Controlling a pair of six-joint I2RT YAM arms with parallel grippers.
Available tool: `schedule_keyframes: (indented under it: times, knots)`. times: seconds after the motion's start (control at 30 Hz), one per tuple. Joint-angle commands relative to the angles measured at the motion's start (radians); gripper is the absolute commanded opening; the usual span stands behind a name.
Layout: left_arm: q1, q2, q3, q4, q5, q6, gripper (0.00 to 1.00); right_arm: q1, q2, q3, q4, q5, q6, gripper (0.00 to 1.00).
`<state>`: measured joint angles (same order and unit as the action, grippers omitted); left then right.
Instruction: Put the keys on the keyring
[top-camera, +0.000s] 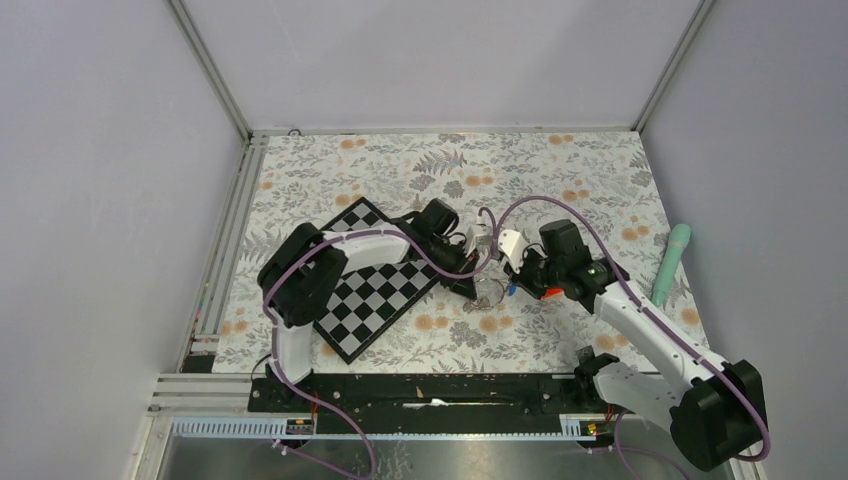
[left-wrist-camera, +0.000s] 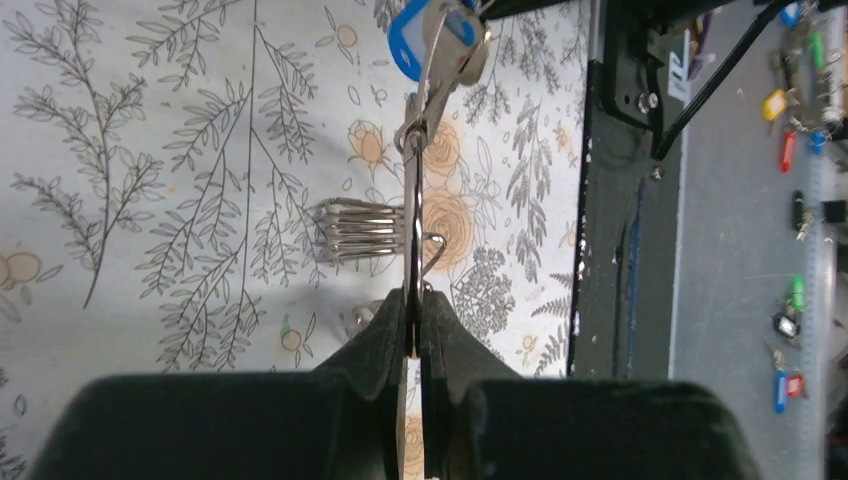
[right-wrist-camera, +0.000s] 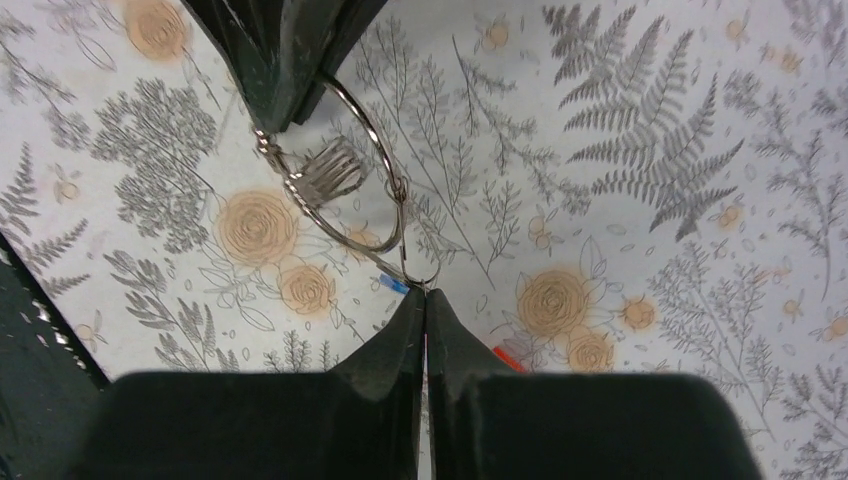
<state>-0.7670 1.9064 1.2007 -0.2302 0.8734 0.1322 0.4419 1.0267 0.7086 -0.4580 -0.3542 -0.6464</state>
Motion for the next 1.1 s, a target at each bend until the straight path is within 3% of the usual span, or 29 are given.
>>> schedule_keyframes:
  times: [0.0, 0.27, 0.63, 1.07]
  knots:
    - [0.010, 0.092, 0.095, -0.113, 0.009, -0.066, 0.00, -0.009, 0.008, -0.065, 0.030, 0.102, -0.072, 0.07]
    - [0.011, 0.204, 0.174, -0.143, -0.016, -0.129, 0.00, -0.009, 0.111, -0.101, 0.114, 0.194, -0.082, 0.12]
    - [0.022, 0.391, 0.419, -0.285, -0.086, -0.144, 0.01, -0.011, 0.235, -0.067, 0.204, 0.283, -0.086, 0.16]
    - [0.049, 0.361, 0.405, -0.369, -0.169, -0.149, 0.00, -0.012, 0.205, -0.075, 0.202, 0.272, -0.083, 0.25]
